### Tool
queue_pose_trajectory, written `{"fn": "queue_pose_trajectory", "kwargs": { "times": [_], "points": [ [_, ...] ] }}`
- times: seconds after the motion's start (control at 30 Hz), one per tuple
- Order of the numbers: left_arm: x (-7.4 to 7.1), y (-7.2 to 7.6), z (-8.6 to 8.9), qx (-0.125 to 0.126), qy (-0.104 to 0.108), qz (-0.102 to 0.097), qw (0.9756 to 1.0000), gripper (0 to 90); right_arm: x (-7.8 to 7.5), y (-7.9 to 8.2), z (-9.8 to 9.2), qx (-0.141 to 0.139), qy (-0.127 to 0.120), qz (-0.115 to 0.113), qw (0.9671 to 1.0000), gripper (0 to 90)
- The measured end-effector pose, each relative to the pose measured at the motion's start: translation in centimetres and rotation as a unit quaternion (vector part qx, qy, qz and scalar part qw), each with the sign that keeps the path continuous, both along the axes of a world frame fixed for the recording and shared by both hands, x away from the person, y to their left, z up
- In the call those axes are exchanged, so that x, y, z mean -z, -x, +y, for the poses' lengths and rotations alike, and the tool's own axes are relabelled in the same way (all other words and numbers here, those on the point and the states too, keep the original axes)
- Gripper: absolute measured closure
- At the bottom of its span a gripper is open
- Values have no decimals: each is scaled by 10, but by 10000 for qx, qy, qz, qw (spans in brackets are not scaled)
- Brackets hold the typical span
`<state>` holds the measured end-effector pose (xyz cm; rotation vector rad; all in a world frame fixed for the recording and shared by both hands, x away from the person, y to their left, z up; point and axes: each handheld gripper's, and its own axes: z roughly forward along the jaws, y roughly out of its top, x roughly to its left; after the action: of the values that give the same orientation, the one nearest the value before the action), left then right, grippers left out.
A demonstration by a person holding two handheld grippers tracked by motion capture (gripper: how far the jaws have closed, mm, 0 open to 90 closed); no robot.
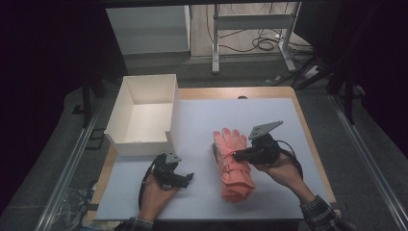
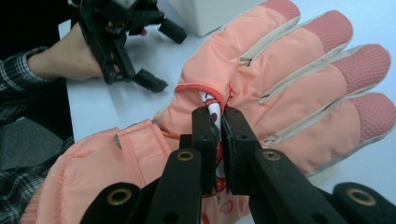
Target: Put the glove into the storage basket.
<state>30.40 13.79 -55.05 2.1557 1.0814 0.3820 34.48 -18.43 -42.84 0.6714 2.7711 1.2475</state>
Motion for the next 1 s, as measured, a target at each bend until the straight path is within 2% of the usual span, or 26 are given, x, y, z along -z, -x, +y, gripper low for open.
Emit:
{"fn": "queue_pose_trajectory", "kwargs": {
  "times": [0.3, 0.47, 0.57, 0.7, 0.77, 0.87, 1.0],
  "points": [
    [0, 0, 0, 8, -10, -9, 10000, 16, 32, 6, 4, 105, 99, -61, 9999, 787],
    [0, 0, 0, 7, -10, -9, 10000, 16, 30, 8, 5, 238, 99, -255, 9993, 593],
    [0, 0, 0, 0, 0, -3, 10000, 16, 22, 11, 1, 284, 61, -428, 9987, 535],
    [0, 0, 0, 4, -4, 4, 10000, 16, 11, 15, -14, 462, -53, -641, 9969, 533],
    [0, 0, 0, 1, -2, -3, 10000, 16, 10, 16, -24, 576, -59, -648, 9962, 549],
    [0, 0, 0, -12, 14, -8, 10000, 16, 18, 18, -39, 719, -41, -518, 9961, 609],
    [0, 0, 0, 17, -19, 5, 10000, 16, 40, 25, -54, 795, -10, -350, 9962, 691]
  ]
}}
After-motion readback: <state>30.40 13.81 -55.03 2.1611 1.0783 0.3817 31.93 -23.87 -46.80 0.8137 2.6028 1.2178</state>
